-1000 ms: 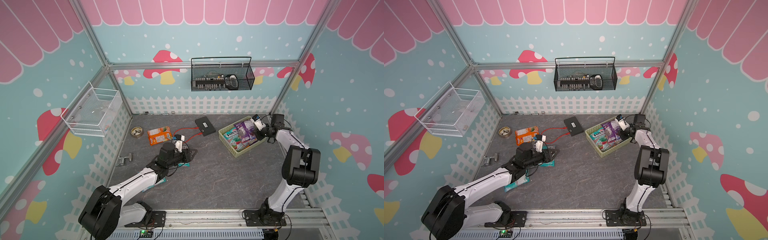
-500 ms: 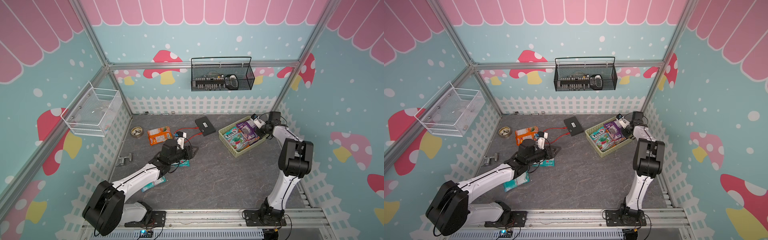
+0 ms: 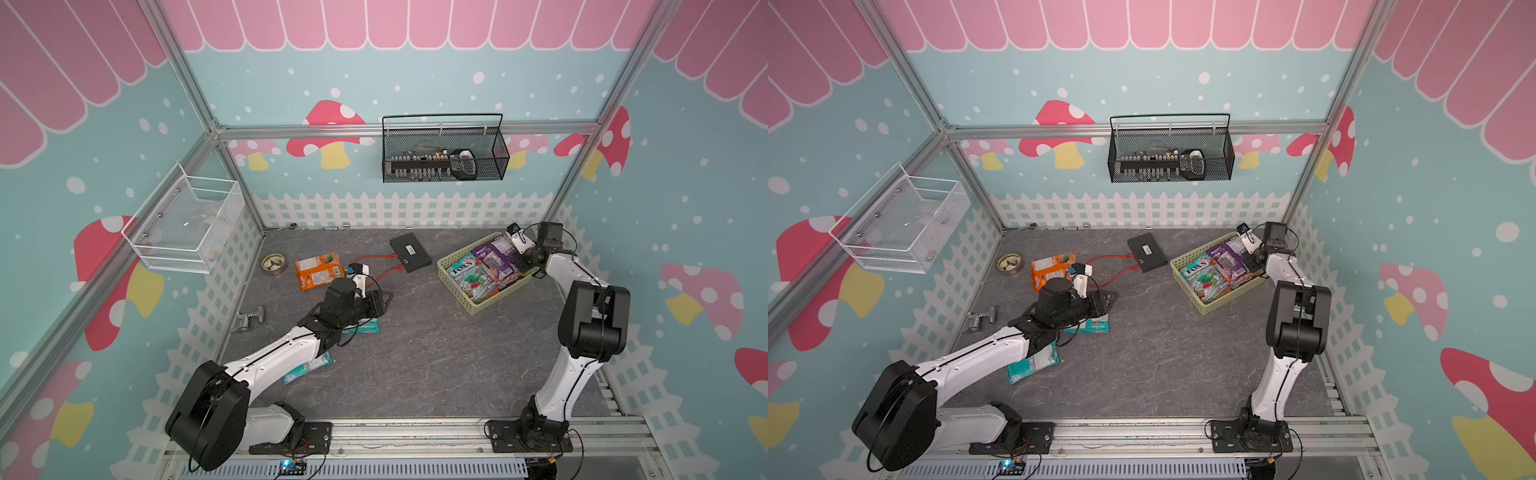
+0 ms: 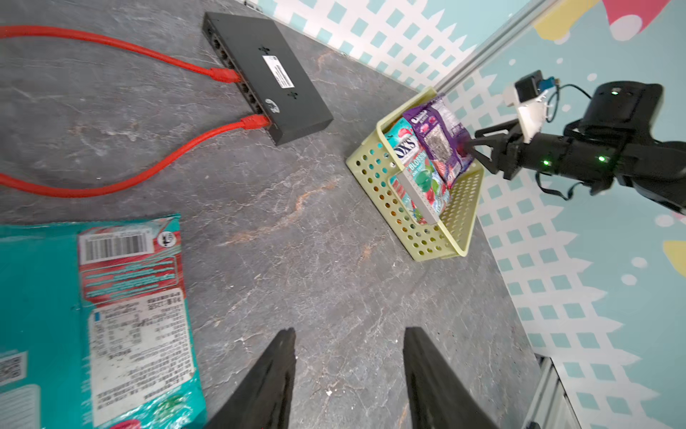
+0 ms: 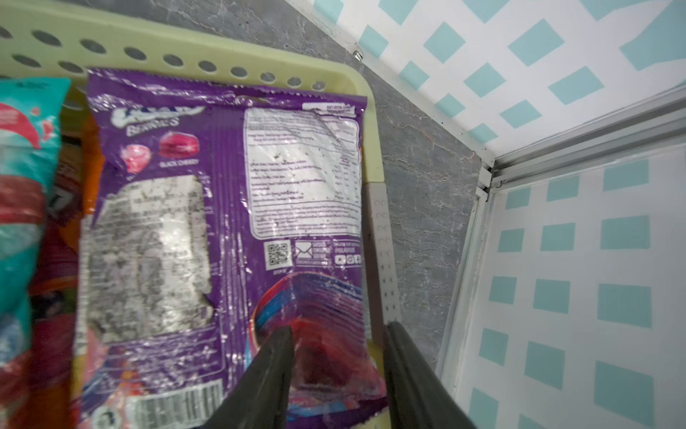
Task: Put the candies in the basket
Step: Place the candy in the basket, then pick up the candy at the center of the board.
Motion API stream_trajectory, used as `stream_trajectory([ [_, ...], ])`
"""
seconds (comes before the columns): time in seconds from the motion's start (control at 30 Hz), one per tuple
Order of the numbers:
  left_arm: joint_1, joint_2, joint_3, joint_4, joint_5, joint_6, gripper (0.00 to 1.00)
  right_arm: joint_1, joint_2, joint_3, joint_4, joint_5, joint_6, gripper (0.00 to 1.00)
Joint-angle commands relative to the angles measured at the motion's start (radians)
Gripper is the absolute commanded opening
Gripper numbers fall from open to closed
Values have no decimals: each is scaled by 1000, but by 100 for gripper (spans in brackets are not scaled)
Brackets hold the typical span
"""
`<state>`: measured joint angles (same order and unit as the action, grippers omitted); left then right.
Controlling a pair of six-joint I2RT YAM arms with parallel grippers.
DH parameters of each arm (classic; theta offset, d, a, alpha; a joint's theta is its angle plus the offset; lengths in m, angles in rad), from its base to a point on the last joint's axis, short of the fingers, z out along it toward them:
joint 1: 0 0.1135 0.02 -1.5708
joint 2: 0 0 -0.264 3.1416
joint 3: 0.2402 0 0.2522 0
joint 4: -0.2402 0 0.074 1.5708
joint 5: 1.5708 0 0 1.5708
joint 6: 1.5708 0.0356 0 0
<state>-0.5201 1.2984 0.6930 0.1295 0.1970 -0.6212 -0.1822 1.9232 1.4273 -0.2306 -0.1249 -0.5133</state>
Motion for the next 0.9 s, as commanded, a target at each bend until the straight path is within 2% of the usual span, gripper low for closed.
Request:
stream_trajectory([
  [0.0,1,-32,6,-47,-90,-3,51,29,-63,-36,46,2,154,46],
  [0.17,45,-44,-25,-109,-190,-53,50,48,-135,-110,106,-80,315,52],
  [0.3,148,-82,-78,-118,-206,-86,48,83,-225,-207,171,-178,501,54],
  [0.4,222,-86,-107,-126,-200,-81,47,148,-293,-275,196,-122,674,57],
  [0.5,266,-85,-133,-125,-212,-74,45,199,-328,-296,156,-130,872,56],
  [0.6,296,-69,-161,-59,-135,-59,40,260,-354,-347,140,-212,978,55],
  [0.73,302,-3,-170,31,-7,-42,36,395,-400,-447,219,-251,1079,57],
  [0.87,311,70,-161,34,-16,-51,33,553,-435,-545,350,-219,1167,59],
])
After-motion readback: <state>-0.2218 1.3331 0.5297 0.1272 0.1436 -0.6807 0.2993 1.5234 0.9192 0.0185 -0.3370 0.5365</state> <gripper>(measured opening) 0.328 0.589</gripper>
